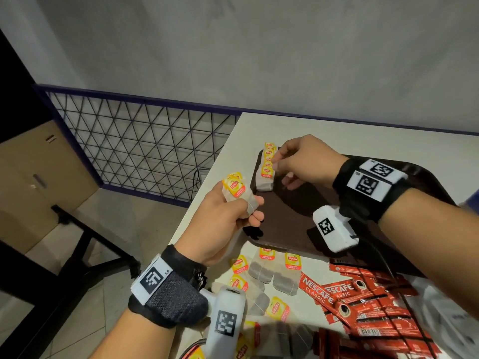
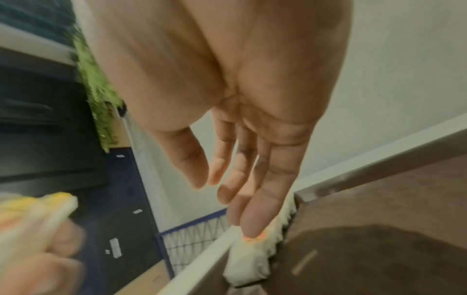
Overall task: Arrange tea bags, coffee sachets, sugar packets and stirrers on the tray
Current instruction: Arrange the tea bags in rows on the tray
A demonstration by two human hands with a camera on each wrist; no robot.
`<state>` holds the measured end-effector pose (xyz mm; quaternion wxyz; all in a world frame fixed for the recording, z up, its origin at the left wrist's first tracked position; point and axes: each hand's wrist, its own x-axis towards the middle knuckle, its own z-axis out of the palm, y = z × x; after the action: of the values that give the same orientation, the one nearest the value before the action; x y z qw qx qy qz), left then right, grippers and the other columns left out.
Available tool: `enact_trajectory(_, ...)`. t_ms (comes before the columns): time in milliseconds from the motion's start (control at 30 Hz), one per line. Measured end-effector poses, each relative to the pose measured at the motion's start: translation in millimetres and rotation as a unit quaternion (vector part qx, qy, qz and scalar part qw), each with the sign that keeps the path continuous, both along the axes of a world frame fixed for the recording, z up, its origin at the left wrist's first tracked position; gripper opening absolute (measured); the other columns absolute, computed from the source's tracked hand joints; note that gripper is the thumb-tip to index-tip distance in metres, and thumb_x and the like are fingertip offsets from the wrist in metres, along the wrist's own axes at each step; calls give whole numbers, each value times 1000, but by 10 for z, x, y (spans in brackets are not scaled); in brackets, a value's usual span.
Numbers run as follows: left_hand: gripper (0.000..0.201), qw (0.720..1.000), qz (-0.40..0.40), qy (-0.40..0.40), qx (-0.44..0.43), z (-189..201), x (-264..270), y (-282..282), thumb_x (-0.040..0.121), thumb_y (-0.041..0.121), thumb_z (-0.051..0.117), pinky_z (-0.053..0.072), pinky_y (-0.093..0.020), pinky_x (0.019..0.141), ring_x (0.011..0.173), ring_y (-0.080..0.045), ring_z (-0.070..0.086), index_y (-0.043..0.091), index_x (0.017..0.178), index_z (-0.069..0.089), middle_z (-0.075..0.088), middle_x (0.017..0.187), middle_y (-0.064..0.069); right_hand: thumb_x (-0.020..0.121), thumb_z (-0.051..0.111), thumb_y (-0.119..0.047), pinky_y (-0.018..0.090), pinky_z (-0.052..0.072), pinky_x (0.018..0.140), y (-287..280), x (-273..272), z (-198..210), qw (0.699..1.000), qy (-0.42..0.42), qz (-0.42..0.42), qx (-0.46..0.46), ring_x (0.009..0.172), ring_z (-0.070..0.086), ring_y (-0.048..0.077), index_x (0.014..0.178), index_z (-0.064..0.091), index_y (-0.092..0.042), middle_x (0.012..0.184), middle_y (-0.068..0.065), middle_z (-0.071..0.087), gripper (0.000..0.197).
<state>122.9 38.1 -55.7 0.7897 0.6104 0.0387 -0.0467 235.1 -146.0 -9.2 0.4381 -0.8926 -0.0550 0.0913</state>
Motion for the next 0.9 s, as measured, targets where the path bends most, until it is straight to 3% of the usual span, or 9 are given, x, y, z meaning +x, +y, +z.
enact_trajectory(67,40,1000,-20,-7,-5,-10,-4,-14,82,-5,58,56,-25,65,71,-22,69,-10,121,55,75,102,-21,95,72,-11,43,67,75,-16,-221,105,999,-11,42,15,80,76,27,103,73,-12,99,15,76,8)
enact_trajectory(133,27,999,-44,-13,-9,-10,-22,-26,95,-11,55,58,-24,68,70,-20,69,-9,121,60,74,106,-23,95,75,-15,43,66,77,-62,-445,228,996,-21,76,29,87,77,30,103,74,-17,100,16,75,8)
enact_trajectory(233,25,997,-77,-18,-13,36,-73,-43,97,-10,48,60,-24,72,73,-20,70,-3,113,67,76,107,-23,94,76,-16,43,66,78,-159,-722,391,994,-42,90,51,90,75,32,105,75,-17,101,16,75,11)
enact_trajectory(400,30,994,-99,-17,-40,96,-121,-74,99,-13,41,58,-21,63,66,-21,70,-3,90,67,72,75,-15,90,80,-18,44,66,79,-250,-950,410,992,-70,93,42,87,76,24,105,76,-24,95,3,77,17)
enact_trajectory(567,28,992,-114,-17,-51,111,-150,-108,100,-12,39,58,-22,60,65,-24,70,-2,103,65,72,79,-19,88,82,-14,39,65,78,-249,-1066,320,990,-66,82,89,88,76,27,104,77,-19,95,7,77,18)
enact_trajectory(700,31,990,-122,-3,-68,134,-150,-95,100,-12,36,58,-22,60,70,-28,74,-2,114,62,74,85,-19,90,80,-14,32,64,75,-228,-1081,257,990,-79,69,99,86,76,20,105,77,-20,96,4,78,16)
enact_trajectory(900,29,987,-133,14,-89,134,-149,-88,103,-7,39,63,-31,69,84,-39,76,-5,118,63,73,103,-29,92,78,-14,26,63,71,-232,-1100,234,988,-92,69,107,85,77,17,103,79,-21,92,2,79,13)
